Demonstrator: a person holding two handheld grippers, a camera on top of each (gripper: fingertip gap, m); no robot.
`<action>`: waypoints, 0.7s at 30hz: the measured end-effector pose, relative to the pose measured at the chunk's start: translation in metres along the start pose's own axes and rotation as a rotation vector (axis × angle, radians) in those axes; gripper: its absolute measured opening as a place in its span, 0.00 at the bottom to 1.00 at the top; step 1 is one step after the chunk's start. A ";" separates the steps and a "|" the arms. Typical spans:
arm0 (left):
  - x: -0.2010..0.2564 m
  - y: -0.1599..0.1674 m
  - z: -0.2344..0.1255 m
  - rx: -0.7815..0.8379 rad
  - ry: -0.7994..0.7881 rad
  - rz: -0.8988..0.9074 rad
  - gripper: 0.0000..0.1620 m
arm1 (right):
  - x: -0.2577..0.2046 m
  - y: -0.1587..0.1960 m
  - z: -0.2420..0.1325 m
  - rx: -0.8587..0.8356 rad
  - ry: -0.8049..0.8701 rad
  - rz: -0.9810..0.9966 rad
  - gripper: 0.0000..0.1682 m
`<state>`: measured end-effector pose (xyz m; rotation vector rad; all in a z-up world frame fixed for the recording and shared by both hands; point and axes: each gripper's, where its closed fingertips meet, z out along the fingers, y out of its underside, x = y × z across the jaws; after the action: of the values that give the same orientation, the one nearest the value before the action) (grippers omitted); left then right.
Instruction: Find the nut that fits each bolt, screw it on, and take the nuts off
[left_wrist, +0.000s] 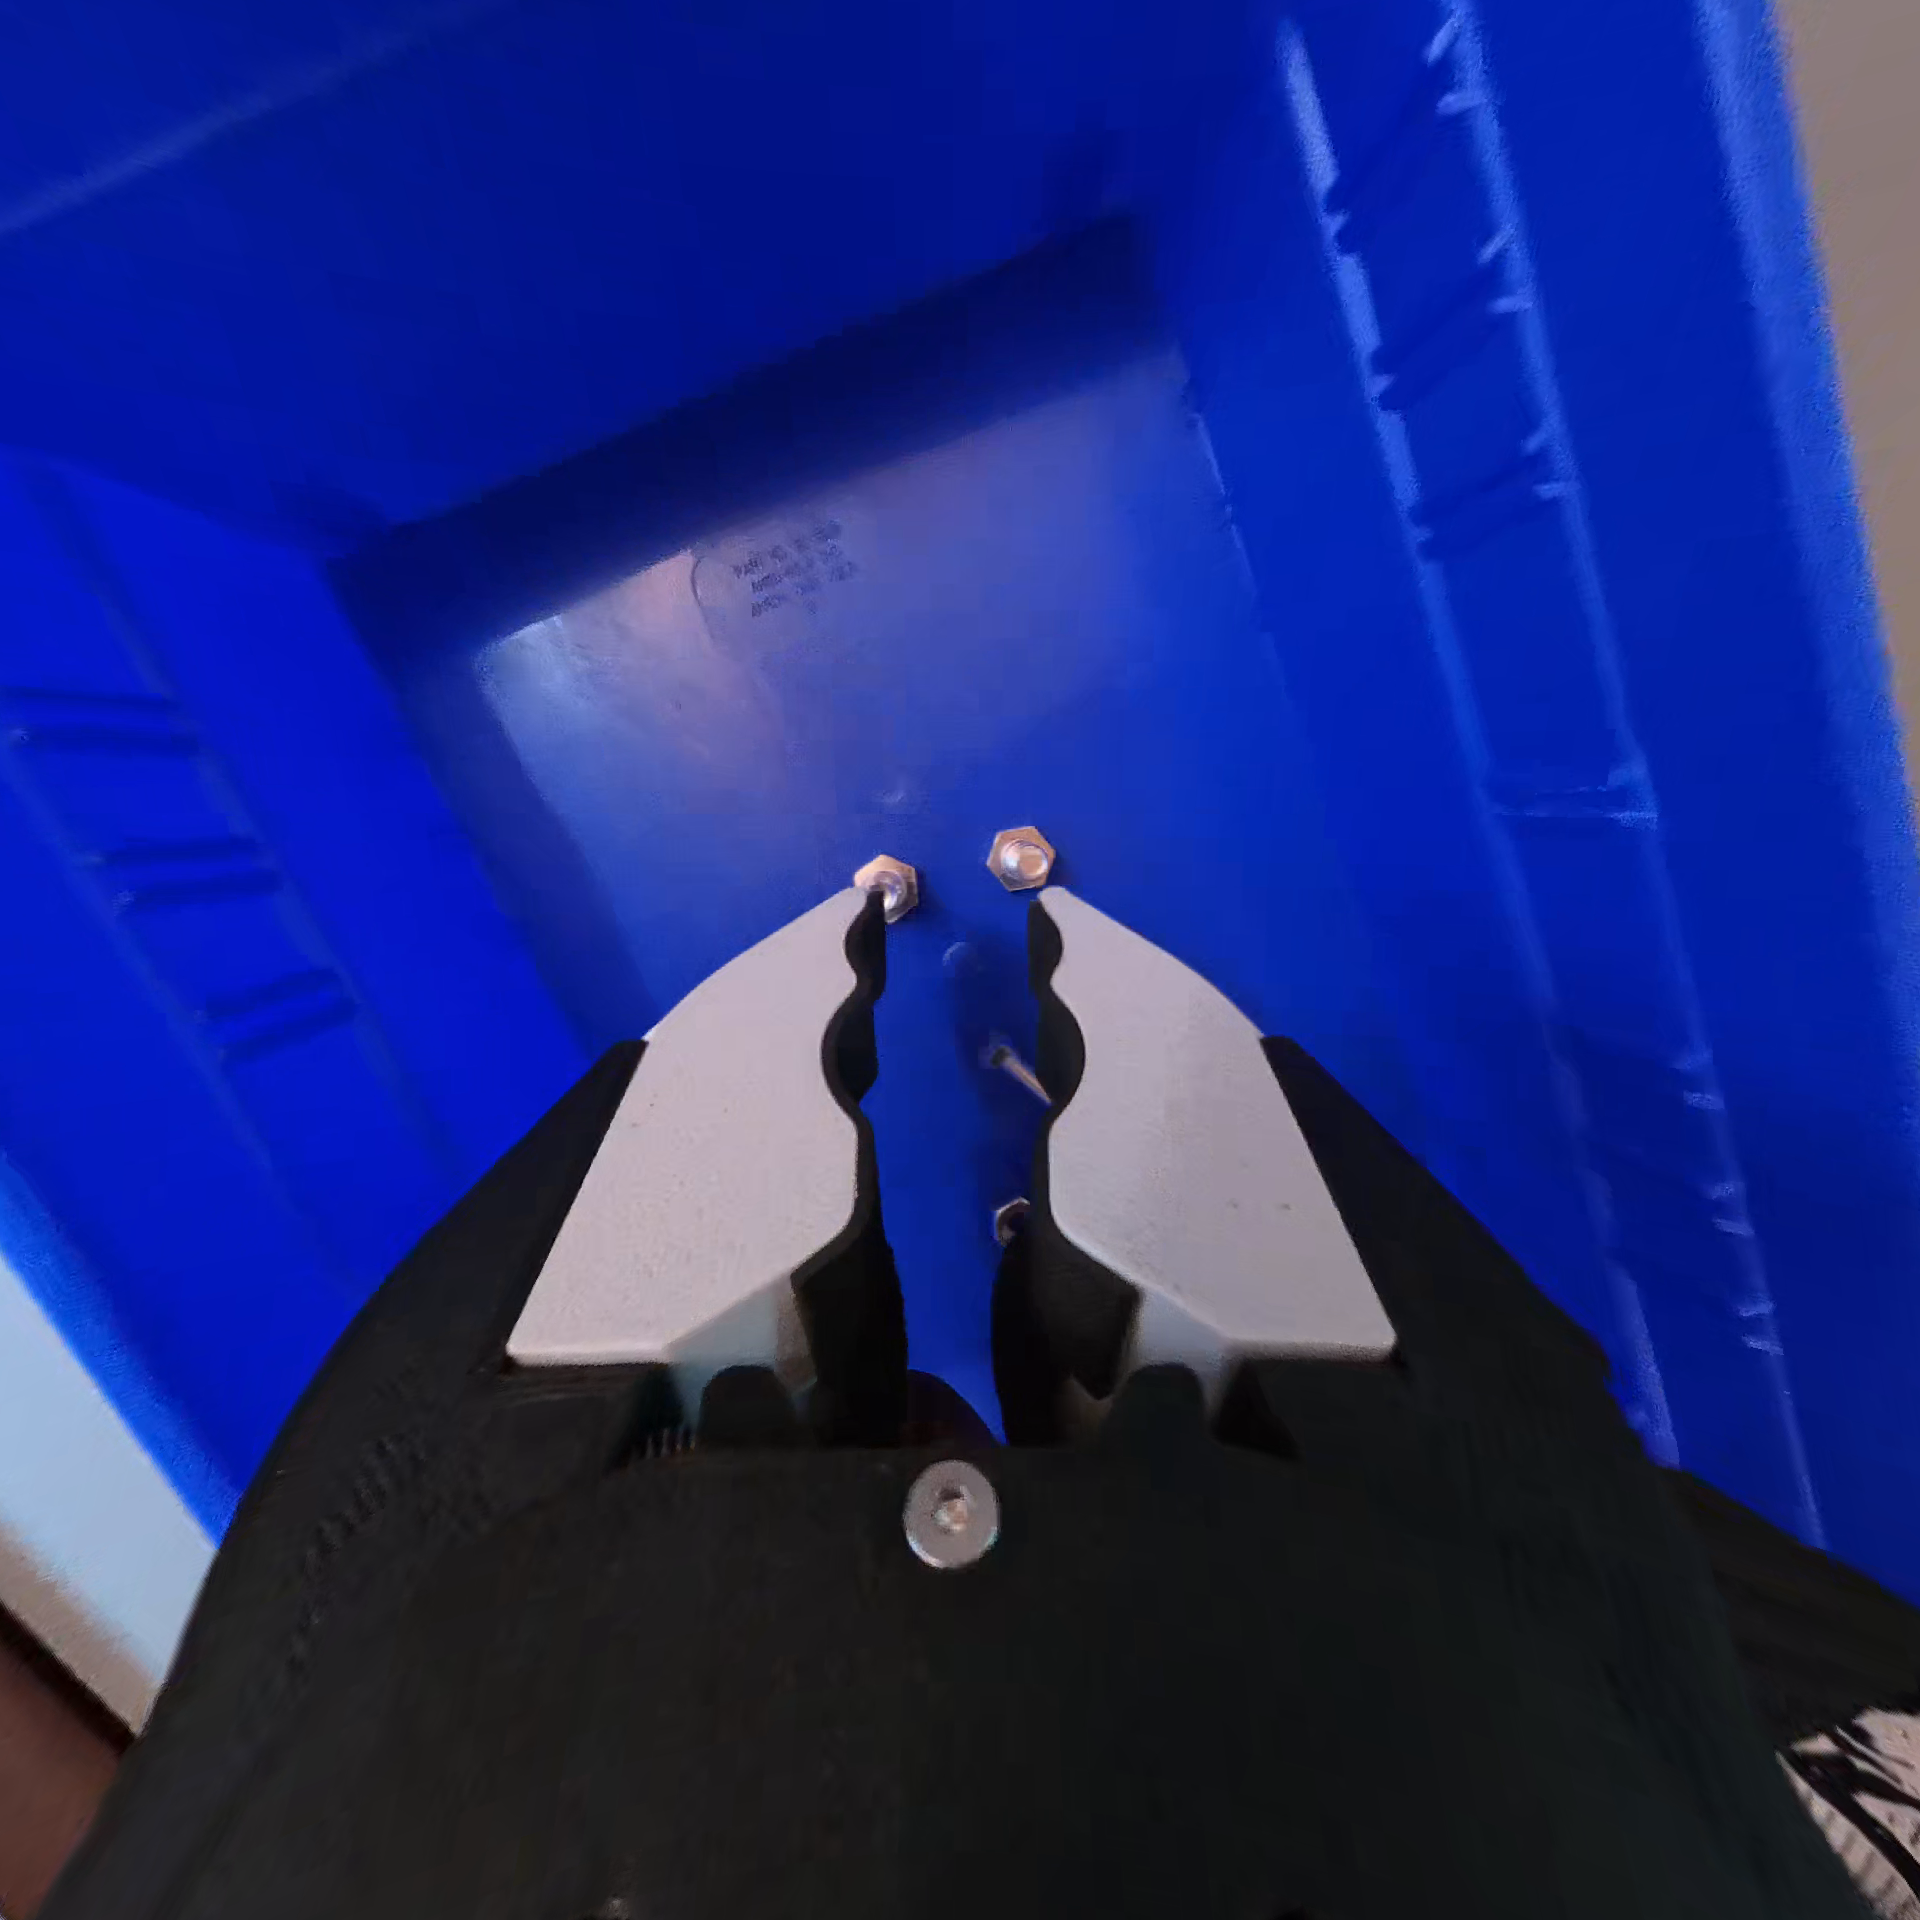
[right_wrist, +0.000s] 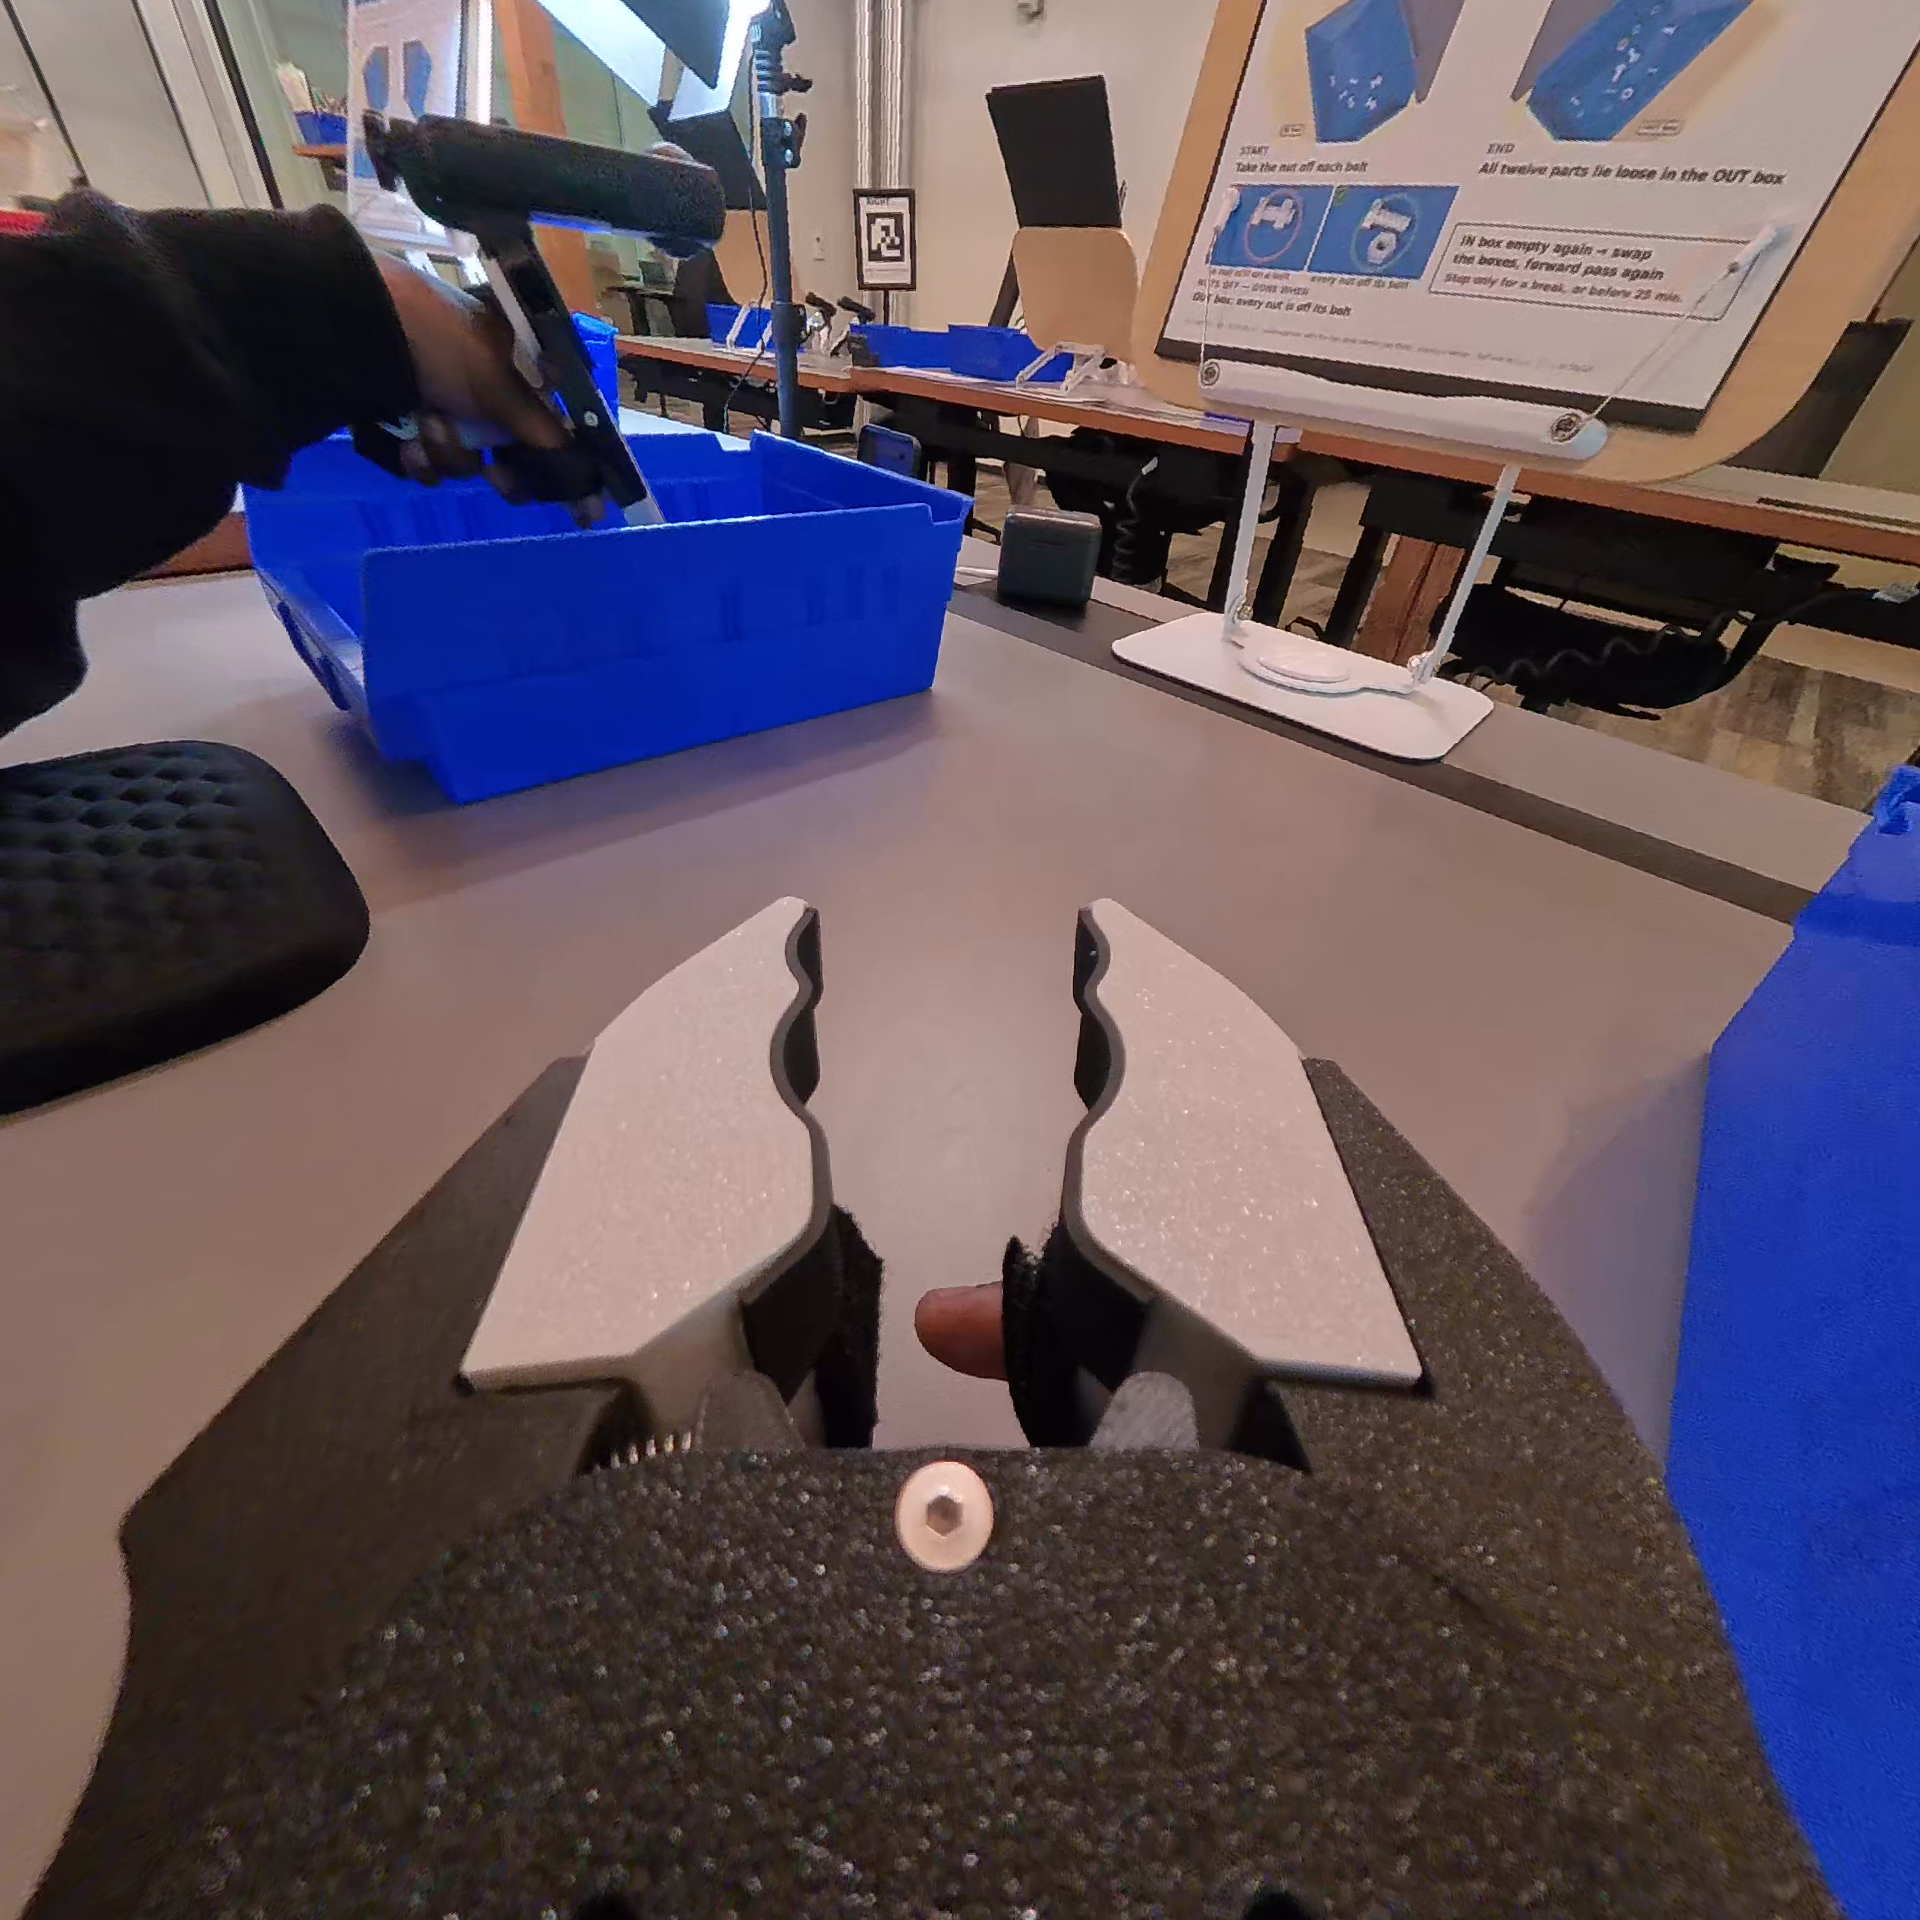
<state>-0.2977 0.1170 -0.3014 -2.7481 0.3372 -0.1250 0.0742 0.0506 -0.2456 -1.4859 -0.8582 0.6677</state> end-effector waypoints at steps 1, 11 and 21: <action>-0.002 0.001 0.003 -0.014 0.005 -0.001 0.16 | 0.000 0.000 0.000 -0.002 -0.001 0.002 0.28; -0.015 0.007 0.020 -0.081 -0.003 -0.014 0.14 | 0.003 -0.001 -0.001 0.010 0.002 0.035 0.28; -0.015 0.007 0.011 -0.059 -0.031 0.032 0.05 | 0.004 -0.001 -0.001 0.011 0.004 0.040 0.28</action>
<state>-0.3124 0.1187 -0.3147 -2.7987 0.3821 -0.0654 0.0774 0.0535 -0.2445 -1.4976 -0.8228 0.6976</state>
